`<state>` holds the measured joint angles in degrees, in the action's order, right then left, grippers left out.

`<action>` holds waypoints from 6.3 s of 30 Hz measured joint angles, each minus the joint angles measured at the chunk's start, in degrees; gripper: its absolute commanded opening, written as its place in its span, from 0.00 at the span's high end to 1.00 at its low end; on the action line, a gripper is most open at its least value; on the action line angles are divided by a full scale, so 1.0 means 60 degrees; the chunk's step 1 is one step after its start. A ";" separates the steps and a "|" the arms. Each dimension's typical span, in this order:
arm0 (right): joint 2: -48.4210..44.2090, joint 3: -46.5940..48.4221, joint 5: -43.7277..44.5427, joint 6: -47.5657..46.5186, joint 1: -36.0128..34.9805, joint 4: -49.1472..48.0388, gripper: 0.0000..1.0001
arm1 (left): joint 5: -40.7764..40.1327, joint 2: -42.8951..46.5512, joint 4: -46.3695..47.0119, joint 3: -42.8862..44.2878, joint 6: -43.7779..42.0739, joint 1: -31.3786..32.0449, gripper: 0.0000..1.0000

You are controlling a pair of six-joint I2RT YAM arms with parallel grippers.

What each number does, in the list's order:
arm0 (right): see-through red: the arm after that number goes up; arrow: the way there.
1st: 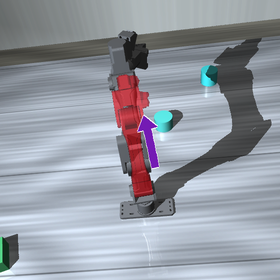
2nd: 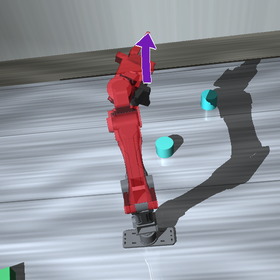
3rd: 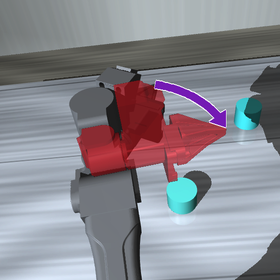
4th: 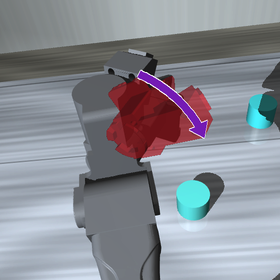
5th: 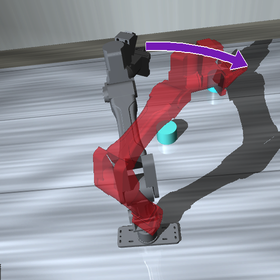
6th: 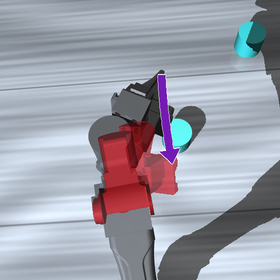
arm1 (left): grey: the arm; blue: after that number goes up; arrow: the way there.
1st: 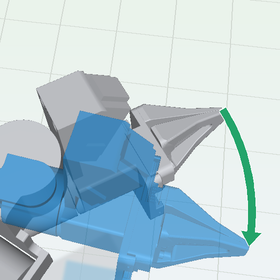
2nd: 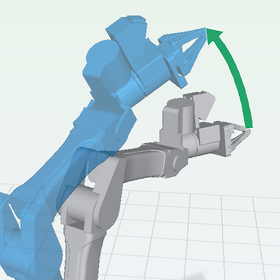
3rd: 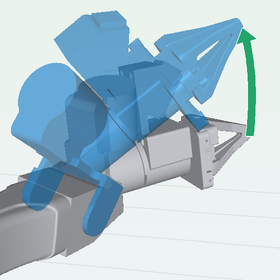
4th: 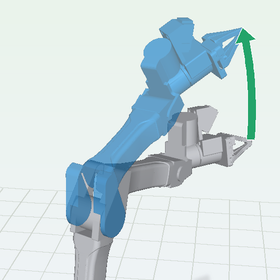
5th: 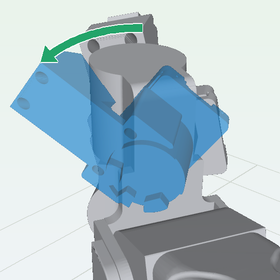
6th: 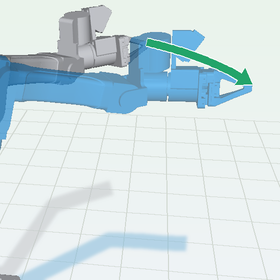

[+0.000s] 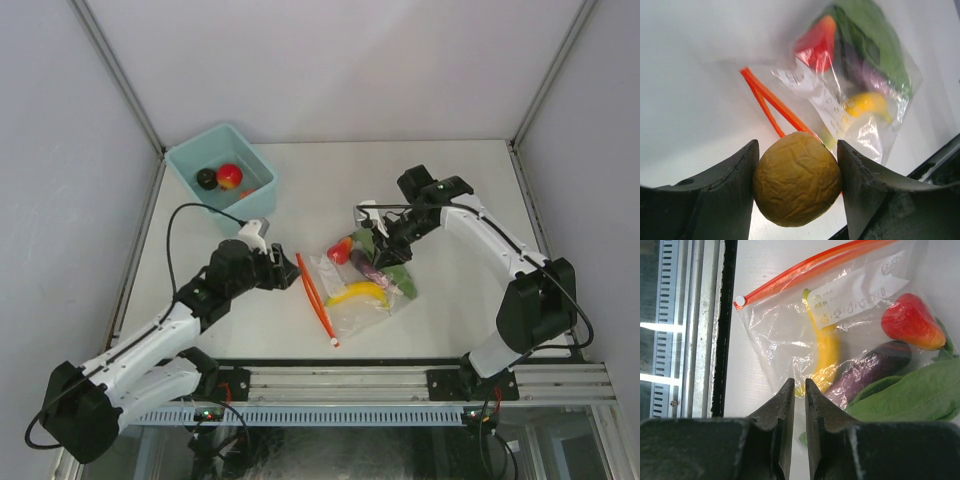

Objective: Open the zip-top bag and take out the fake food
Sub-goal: Pick up the fake fruit from the zipper food storage bag, then place the fake fruit in the bin, then pick up the fake fruit from the zipper food storage bag.

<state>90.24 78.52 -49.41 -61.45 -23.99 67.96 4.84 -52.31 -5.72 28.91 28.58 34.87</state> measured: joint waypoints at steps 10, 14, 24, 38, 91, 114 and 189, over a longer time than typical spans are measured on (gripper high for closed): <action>-0.0033 -0.0331 0.0040 0.0000 0.0095 -0.0270 0.86 | 0.0215 -0.0568 -0.0557 0.1785 0.0397 -0.2153 0.97; -0.0076 -0.0350 0.0044 -0.0004 0.0131 -0.0321 0.86 | -0.0080 -0.0947 -0.1093 0.2630 0.0386 -0.2419 0.97; -0.0135 -0.0353 0.0044 -0.0007 0.0157 -0.0339 0.86 | -0.2113 -0.1457 -0.1960 0.4262 0.0124 -0.2623 0.98; -0.0255 -0.0419 0.0073 -0.0025 0.0280 -0.0379 0.86 | -0.4339 -0.3421 -0.2160 0.6160 -0.0699 -0.3169 0.95; -0.0382 -0.0528 -0.0171 -0.0364 0.0958 -0.0295 0.85 | -0.3126 -0.8287 -0.4404 1.0790 -0.0233 -0.6200 0.00; -0.1140 -0.0929 -0.1348 -0.0488 0.1264 -0.0412 0.85 | 0.3002 -0.0674 0.0641 0.3625 -0.0470 -0.4721 0.00; -0.0364 -0.4149 0.2069 -0.1388 -0.0958 -0.4586 0.60 | -0.0535 -0.2408 0.3093 -0.1960 -0.1020 0.2025 0.87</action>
<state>88.05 53.63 -36.99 -69.78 -29.74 40.45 1.63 -66.76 12.84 17.15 22.46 47.03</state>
